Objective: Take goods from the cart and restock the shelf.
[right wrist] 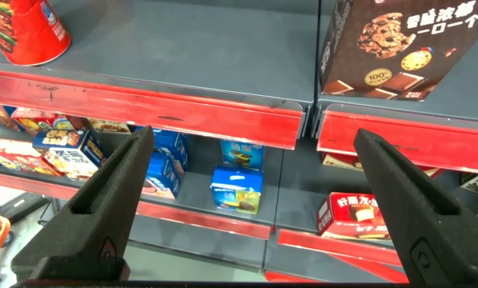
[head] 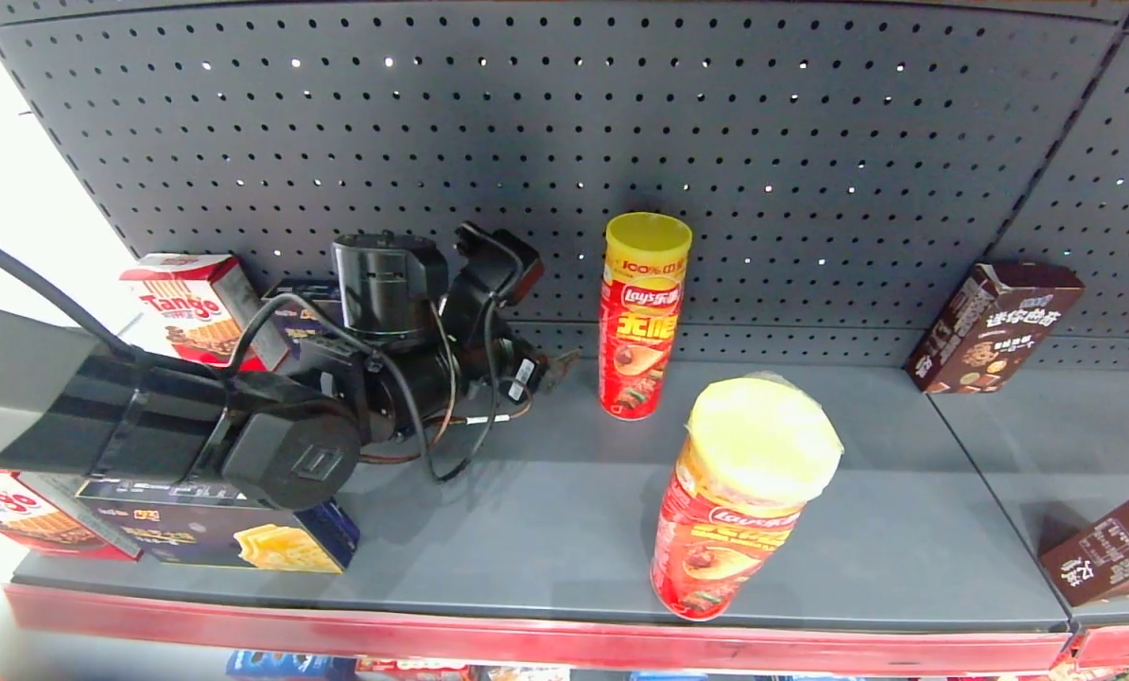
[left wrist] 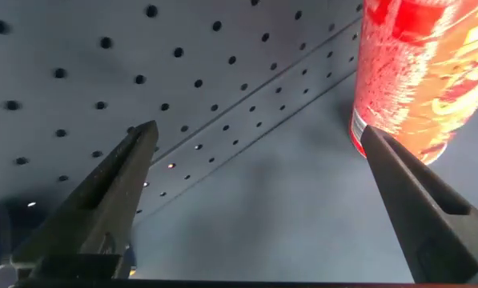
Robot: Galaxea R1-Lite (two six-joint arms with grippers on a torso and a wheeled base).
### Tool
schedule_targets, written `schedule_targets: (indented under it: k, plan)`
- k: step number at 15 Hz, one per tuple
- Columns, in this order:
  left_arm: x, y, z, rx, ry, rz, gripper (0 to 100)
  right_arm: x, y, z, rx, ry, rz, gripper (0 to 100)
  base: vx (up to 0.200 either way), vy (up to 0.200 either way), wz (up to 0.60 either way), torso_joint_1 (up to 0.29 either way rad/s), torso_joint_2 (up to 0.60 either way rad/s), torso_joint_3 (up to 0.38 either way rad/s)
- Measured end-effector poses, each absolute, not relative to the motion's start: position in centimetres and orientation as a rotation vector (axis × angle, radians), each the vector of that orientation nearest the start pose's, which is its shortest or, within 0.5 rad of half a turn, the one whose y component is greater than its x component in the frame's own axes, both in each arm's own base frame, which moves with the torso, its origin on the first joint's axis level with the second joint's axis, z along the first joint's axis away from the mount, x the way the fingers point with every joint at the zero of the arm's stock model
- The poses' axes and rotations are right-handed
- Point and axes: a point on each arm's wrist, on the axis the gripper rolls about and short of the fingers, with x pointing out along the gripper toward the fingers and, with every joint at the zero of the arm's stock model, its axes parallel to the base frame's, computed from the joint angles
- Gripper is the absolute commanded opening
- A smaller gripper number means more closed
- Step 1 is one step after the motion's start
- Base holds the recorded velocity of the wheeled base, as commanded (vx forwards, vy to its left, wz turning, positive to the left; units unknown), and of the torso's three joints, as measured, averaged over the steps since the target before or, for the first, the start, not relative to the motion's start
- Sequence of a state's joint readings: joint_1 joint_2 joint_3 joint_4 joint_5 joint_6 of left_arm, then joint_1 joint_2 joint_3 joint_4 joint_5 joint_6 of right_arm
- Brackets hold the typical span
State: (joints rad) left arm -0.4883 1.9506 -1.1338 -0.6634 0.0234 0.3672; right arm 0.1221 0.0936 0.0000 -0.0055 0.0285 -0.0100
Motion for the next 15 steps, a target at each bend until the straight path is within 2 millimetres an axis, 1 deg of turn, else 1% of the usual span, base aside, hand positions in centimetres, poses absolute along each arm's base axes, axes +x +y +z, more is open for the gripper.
schedule_targets:
  k: [4, 6, 10, 13, 15]
  plan:
    - [35.5, -19.1, 18.1, 0.399, 0.061, -0.493, 100, -1.6, -0.1, 7.8, -0.015, 0.087, 0.151, 100, 0.0, 0.0, 0.0, 0.0, 0.0, 0.0]
    - [35.8, -19.5, 17.9, 0.398, 0.063, -0.5, 100, -1.6, -0.1, 7.8, -0.015, 0.087, 0.151, 100, 0.0, 0.0, 0.0, 0.0, 0.0, 0.0]
    - [35.9, -19.7, 17.6, 0.399, 0.063, -0.502, 100, -1.6, -0.1, 7.8, -0.014, 0.087, 0.151, 100, 0.0, 0.0, 0.0, 0.0, 0.0, 0.0]
    - [35.8, -19.5, 17.5, 0.397, 0.071, -0.481, 100, -1.6, -0.1, 7.8, -0.015, 0.087, 0.151, 100, 0.0, 0.0, 0.0, 0.0, 0.0, 0.0]
    - [35.1, -19.1, 18.1, 0.404, 0.071, -0.437, 100, -1.6, -0.1, 7.8, -0.015, 0.087, 0.151, 100, 0.0, 0.0, 0.0, 0.0, 0.0, 0.0]
